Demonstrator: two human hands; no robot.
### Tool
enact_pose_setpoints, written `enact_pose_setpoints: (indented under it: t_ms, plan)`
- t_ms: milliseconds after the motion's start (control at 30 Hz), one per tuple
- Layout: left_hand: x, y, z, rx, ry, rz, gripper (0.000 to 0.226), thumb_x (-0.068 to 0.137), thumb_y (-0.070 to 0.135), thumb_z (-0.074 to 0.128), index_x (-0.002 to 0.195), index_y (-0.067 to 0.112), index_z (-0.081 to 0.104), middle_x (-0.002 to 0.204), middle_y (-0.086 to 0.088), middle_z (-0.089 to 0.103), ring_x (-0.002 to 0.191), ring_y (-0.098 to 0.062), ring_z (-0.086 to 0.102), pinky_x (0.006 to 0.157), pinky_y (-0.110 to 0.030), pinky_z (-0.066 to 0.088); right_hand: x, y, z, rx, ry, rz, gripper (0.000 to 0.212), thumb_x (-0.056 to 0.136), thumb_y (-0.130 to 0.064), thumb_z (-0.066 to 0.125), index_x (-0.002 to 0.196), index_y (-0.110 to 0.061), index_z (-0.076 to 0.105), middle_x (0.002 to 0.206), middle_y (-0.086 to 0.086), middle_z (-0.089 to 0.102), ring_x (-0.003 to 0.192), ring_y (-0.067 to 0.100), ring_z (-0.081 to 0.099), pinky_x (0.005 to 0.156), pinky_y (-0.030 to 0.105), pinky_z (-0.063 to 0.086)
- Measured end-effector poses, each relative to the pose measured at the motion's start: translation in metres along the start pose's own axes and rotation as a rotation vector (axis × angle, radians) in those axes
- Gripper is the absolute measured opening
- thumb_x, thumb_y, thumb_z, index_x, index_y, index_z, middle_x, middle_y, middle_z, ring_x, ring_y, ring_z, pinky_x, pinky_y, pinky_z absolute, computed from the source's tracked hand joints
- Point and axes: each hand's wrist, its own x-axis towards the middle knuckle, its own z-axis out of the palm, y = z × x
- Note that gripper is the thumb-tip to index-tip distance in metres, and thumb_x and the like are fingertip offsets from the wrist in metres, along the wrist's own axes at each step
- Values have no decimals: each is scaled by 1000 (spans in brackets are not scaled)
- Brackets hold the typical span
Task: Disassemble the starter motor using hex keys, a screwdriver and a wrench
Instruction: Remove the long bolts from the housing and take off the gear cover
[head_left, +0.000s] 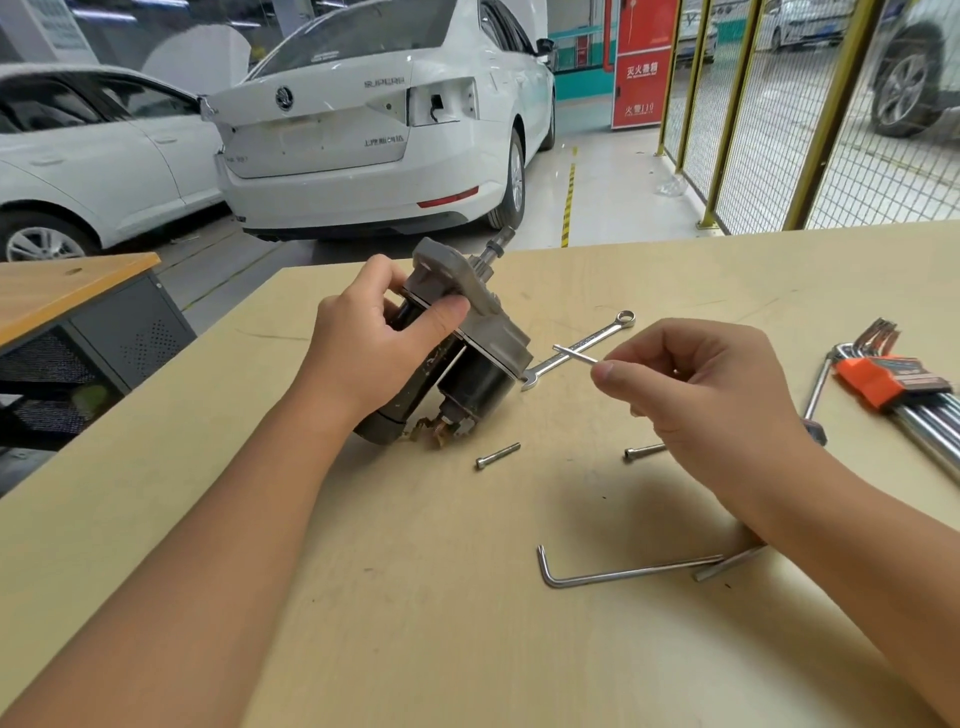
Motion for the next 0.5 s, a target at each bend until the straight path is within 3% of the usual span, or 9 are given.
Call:
enact_pose_setpoints:
  t_ms: [100, 233, 500]
  plan:
    - [12, -5, 4, 71, -68, -43, 59, 77, 83, 53, 102, 29, 57, 90, 2, 67, 79, -14, 66, 55, -28, 46, 5, -2, -5, 18, 23, 4, 16, 80, -14, 83, 71, -25, 77, 60, 13, 63, 53, 13, 52, 47, 21, 40]
    - [27, -13, 8, 185, -160, -62, 62, 76, 87, 46, 100, 31, 60, 93, 5, 65, 83, -13, 62, 62, -34, 46, 8, -1, -9, 36, 45, 24, 16, 81, -14, 83, 71, -25, 77, 52, -3, 59, 52, 10, 52, 44, 17, 36]
    - [39, -24, 14, 299, -252, -33, 72, 76, 86, 34, 97, 28, 69, 89, 3, 66, 82, -10, 57, 62, -32, 38, 10, 2, -11, 34, 29, 20, 12, 79, -17, 82, 71, -25, 77, 53, -1, 59, 53, 12, 51, 44, 16, 36]
